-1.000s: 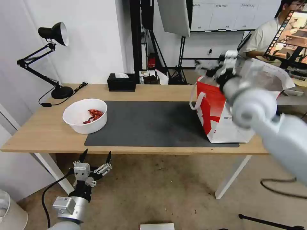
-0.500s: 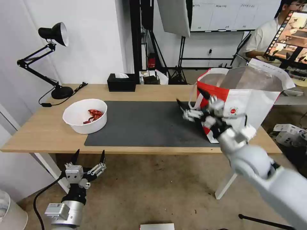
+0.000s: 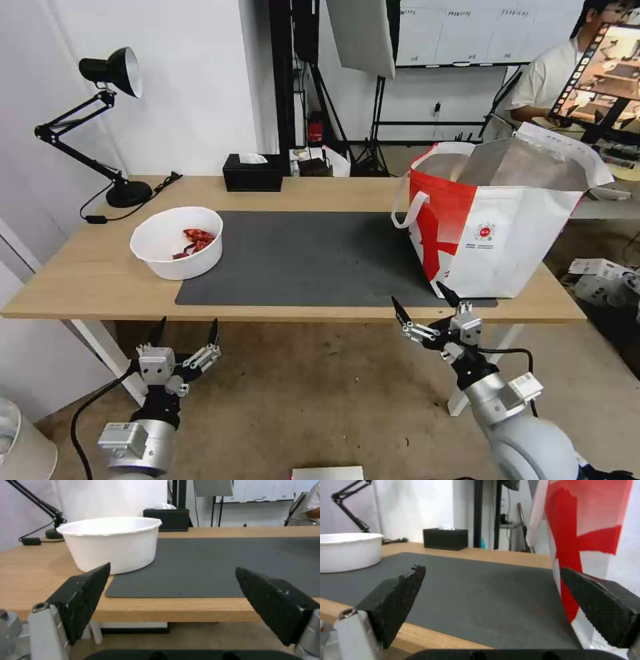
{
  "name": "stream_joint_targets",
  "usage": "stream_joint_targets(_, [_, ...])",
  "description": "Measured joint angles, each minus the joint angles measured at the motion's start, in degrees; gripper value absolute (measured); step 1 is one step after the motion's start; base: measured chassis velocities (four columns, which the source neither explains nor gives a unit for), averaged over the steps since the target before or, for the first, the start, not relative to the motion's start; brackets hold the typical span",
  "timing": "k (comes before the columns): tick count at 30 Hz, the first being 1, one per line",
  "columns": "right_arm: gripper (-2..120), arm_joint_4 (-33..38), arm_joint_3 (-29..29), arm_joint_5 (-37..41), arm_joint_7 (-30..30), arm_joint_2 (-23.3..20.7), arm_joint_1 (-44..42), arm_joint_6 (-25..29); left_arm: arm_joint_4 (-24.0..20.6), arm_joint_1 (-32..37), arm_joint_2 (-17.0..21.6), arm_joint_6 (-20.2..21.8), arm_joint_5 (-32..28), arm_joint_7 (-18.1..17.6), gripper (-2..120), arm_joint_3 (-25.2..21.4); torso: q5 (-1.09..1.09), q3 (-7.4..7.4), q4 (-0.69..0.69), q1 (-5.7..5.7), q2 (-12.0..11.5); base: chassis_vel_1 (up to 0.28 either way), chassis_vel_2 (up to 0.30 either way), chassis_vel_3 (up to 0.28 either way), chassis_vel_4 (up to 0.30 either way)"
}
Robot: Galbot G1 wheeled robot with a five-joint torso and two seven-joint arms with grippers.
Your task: Pick up the trash from the table and place it into the takeout bag.
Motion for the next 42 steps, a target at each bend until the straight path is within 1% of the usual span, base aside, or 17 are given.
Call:
stream_joint_targets(5, [100,-1.0,-0.4,-0.6,1.0,1.0,0.0,-0.1,0.5,-0.4,0.2,0.0,-0.1,0.0,100,0.2,0.00,0.00,0.00,0.00,0.0,0.000,0.000,0.000,0.000])
stream_joint_targets(18, [100,-1.5,-1.7,-2.0,0.8,1.6,0.2,-0.1,0.5,-0.9,0.2,0.6,-0.2,0.3,100,0.3,0.01,0.00,0.00,0.00,0.0,0.000,0.000,0.000,0.000])
stream_joint_targets(23, [100,-1.6,-1.7,-2.0,0.8,1.7,0.3,-0.2,1.2,-1.1,0.2,0.6,-0.5,0.3,100,0.0,0.00,0.00,0.00,0.00,0.0,0.000,0.000,0.000,0.000])
stream_joint_targets(26, [100,-1.6,-1.8,-2.0,0.8,1.7,0.4,-0.2,1.2,-3.7,1.9,1.8,-3.4,-0.9,100,-1.5,0.00,0.00,0.00,0.00,0.0,0.000,0.000,0.000,0.000])
stream_joint_targets(27, [100,-1.6,-1.8,-2.0,0.8,1.7,0.4,-0.2,1.2,-3.7,1.9,1.8,-3.4,-0.9,100,-1.5,0.00,0.00,0.00,0.00,0.0,0.000,0.000,0.000,0.000])
stream_joint_targets(29, [100,-1.6,-1.8,-1.9,0.8,1.6,0.4,-0.2,0.9,-7.1,5.0,3.9,-7.2,-2.8,100,-3.4,0.00,0.01,-0.01,0.01,0.0,0.000,0.000,0.000,0.000])
stream_joint_targets(31, [100,-1.6,-1.8,-1.9,0.8,1.6,0.4,-0.2,0.9,-7.1,5.0,3.9,-7.2,-2.8,100,-3.4,0.00,0.01,-0.01,0.01,0.0,0.000,0.000,0.000,0.000])
stream_joint_targets(32, [100,-1.6,-1.8,-1.9,0.8,1.6,0.4,-0.2,1.1,-10.2,8.4,5.7,-10.7,-4.3,100,-4.8,0.00,0.00,-0.01,0.01,0.0,0.000,0.000,0.000,0.000])
stream_joint_targets(33, [100,-1.6,-1.8,-1.9,0.9,1.6,0.4,-0.2,1.9,-12.3,10.9,7.0,-13.4,-5.7,100,-5.4,0.00,0.00,-0.01,0.01,0.0,0.000,0.000,0.000,0.000])
stream_joint_targets(34, [100,-1.6,-1.8,-1.9,0.9,1.6,0.4,-0.2,1.9,-12.3,10.9,7.0,-13.4,-5.7,100,-5.4,0.00,0.00,-0.01,0.01,0.0,0.000,0.000,0.000,0.000])
stream_joint_targets(36, [100,-1.6,-1.8,-1.9,0.9,1.6,0.4,-0.2,3.7,-17.3,16.9,11.5,-20.1,-10.7,100,-5.6,-0.03,0.01,0.00,0.01,0.0,0.000,0.000,0.000,0.000])
stream_joint_targets(37, [100,-1.6,-1.8,-1.9,0.9,1.6,0.4,-0.2,3.7,-17.3,16.9,11.5,-20.1,-10.7,100,-5.6,-0.03,0.01,0.00,0.01,0.0,0.000,0.000,0.000,0.000])
stream_joint_targets(38, [100,-1.6,-1.8,-1.9,0.9,1.6,0.4,-0.2,4.5,-20.1,20.2,14.7,-24.5,-13.6,100,-5.5,0.01,0.01,-0.01,0.01,0.0,0.000,0.000,0.000,0.000])
stream_joint_targets(39, [100,-1.6,-1.8,-1.9,0.9,1.6,0.4,-0.2,5.7,-22.6,23.2,17.5,-28.1,-15.3,100,-5.4,-0.01,0.01,-0.01,0.01,0.0,0.000,0.000,0.000,0.000])
stream_joint_targets(40, [100,-1.6,-1.8,-1.9,0.9,1.6,0.4,-0.2,5.7,-22.6,23.2,17.5,-28.1,-15.3,100,-5.4,-0.01,0.01,-0.01,0.01,0.0,0.000,0.000,0.000,0.000])
stream_joint_targets(41, [100,-1.6,-1.8,-1.9,0.9,1.6,0.4,-0.2,7.4,-25.5,26.6,20.7,-32.4,-17.0,100,-5.1,-0.01,0.01,-0.01,0.01,0.0,0.000,0.000,0.000,0.000])
stream_joint_targets(42, [100,-1.6,-1.8,-1.9,0.9,1.6,0.4,-0.2,7.8,-26.1,27.3,21.3,-33.4,-17.4,100,-5.0,0.00,0.01,-0.01,0.02,0.0,0.000,0.000,0.000,0.000])
